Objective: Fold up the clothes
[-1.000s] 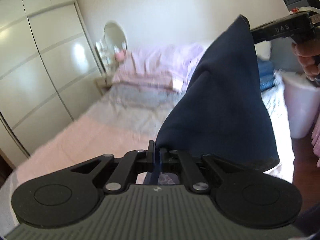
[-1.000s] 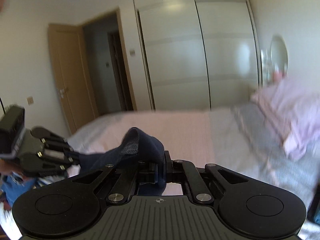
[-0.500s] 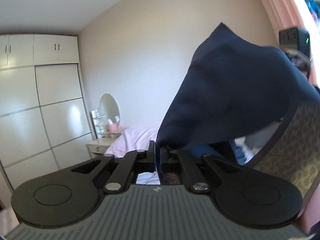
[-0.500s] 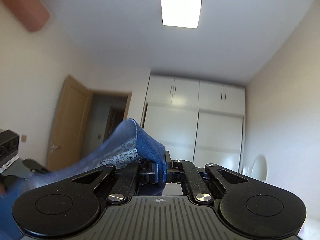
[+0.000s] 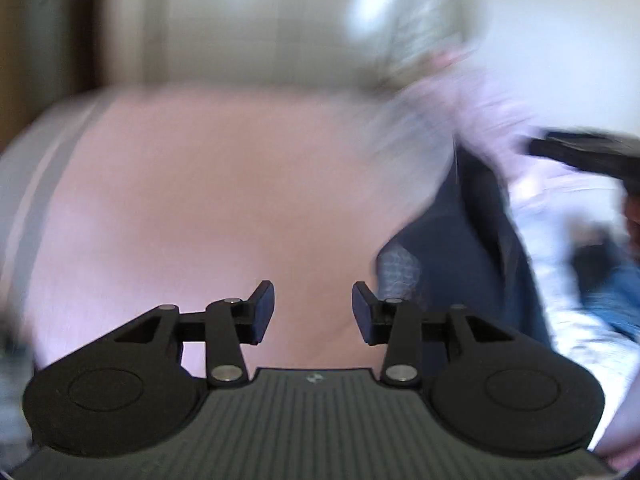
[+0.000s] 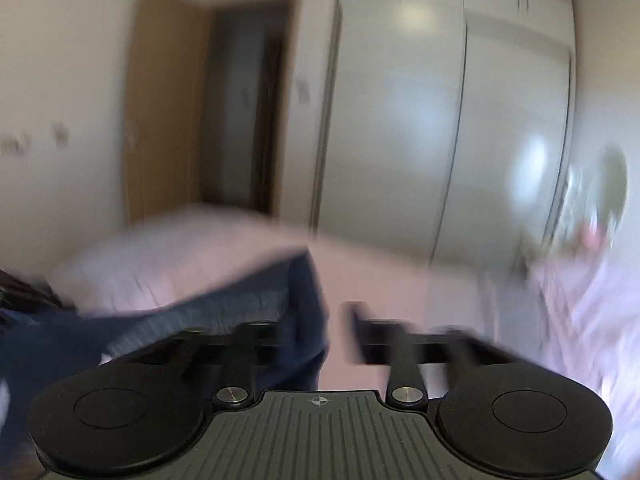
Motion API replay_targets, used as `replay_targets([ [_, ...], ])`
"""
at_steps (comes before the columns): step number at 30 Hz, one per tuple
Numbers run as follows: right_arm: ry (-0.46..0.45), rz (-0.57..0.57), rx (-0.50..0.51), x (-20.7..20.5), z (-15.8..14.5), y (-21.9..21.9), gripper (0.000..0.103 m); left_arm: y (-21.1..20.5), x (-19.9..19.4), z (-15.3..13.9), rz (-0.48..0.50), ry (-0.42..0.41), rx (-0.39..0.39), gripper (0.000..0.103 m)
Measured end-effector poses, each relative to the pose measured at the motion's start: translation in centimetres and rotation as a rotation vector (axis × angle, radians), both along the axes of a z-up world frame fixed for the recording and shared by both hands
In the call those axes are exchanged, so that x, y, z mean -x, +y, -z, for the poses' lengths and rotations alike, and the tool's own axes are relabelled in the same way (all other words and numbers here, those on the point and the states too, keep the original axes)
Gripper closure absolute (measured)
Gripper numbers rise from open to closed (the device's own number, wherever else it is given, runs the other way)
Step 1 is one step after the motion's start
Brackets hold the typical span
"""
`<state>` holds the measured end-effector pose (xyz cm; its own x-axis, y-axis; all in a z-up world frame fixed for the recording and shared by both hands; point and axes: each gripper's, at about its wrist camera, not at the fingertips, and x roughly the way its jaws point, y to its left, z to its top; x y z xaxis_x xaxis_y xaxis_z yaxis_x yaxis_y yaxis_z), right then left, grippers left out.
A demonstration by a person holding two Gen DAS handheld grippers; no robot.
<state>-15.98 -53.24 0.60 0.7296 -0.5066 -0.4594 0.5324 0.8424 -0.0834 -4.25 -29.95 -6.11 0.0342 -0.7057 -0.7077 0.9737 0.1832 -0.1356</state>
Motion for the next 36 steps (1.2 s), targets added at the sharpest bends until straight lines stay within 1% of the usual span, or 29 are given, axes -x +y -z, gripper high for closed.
replay_targets([
  [2, 0.040, 0.029, -0.143, -0.4, 6.3, -2.1, 0.038, 1.4, -0.2, 4.2, -0.056, 0.017, -0.093, 0.065],
  [3, 0.048, 0.037, -0.213, -0.1, 8.9, -2.6, 0.038, 2.0, 0.1, 5.9, -0.064, 0.003, -0.155, 0.065],
  [5, 0.102, 0.036, -0.326, 1.0, 13.5, -2.5, 0.038, 1.8, 1.0, 8.9, -0.053, -0.060, -0.266, 0.065],
  [6, 0.133, 0.036, -0.382, 1.6, 15.5, -2.2, 0.038, 0.6, 2.1, 9.9, -0.029, -0.084, -0.314, 0.065],
  [8, 0.188, 0.038, -0.491, 3.1, 18.6, -1.4, 0.038, 1.8, 3.8, 11.4, 0.012, -0.121, -0.374, 0.064],
  [9, 0.217, 0.034, -0.537, 3.7, 19.9, -1.8, 0.038, 2.4, 4.6, 12.1, 0.032, -0.138, -0.403, 0.062],
  [10, 0.245, 0.030, -0.576, 4.3, 21.0, -1.6, 0.038, 3.0, 4.9, 12.6, 0.043, -0.145, -0.417, 0.062],
  [11, 0.270, 0.027, -0.603, 5.0, 21.7, -0.5, 0.038, 3.7, 5.3, 13.0, 0.054, -0.152, -0.431, 0.062],
  [13, 0.294, 0.050, -0.661, 5.9, 23.1, 0.9, 0.038, 4.2, 5.8, 14.0, 0.061, -0.148, -0.451, 0.061],
  [14, 0.298, 0.069, -0.689, 6.4, 23.7, 1.6, 0.038, 3.0, 5.2, 15.2, 0.061, -0.137, -0.460, 0.061],
  [16, 0.302, 0.112, -0.735, 7.3, 24.2, 3.4, 0.038, 3.2, 5.3, 15.7, 0.083, -0.151, -0.471, 0.061],
  [17, 0.304, 0.131, -0.741, 7.3, 24.2, 4.0, 0.038, 3.2, 5.2, 16.1, 0.099, -0.161, -0.471, 0.061],
  [19, 0.306, 0.167, -0.742, 7.7, 24.6, 4.7, 0.038, 3.5, 4.8, 16.6, 0.127, -0.168, -0.473, 0.061],
  [22, 0.288, 0.231, -0.736, 8.1, 24.0, 6.7, 0.038, 4.3, 4.0, 16.8, 0.156, -0.163, -0.477, 0.060],
  [24, 0.293, 0.255, -0.739, 7.7, 24.0, 7.7, 0.038, 4.8, 3.1, 16.9, 0.165, -0.153, -0.485, 0.060],
  [26, 0.302, 0.272, -0.735, 6.9, 24.3, 8.7, 0.038, 5.3, 2.3, 16.5, 0.179, -0.119, -0.462, 0.060],
  [28, 0.308, 0.279, -0.734, 6.1, 24.3, 9.6, 0.038, 5.7, 1.4, 16.2, 0.178, -0.110, -0.452, 0.060],
  [32, 0.348, 0.263, -0.726, 4.2, 24.6, 10.6, 0.038, 6.5, 0.0, 16.0, 0.160, -0.135, -0.459, 0.060],
  [36, 0.388, 0.253, -0.707, 2.6, 25.0, 10.9, 0.038, 7.1, -1.0, 16.3, 0.149, -0.137, -0.466, 0.060],
])
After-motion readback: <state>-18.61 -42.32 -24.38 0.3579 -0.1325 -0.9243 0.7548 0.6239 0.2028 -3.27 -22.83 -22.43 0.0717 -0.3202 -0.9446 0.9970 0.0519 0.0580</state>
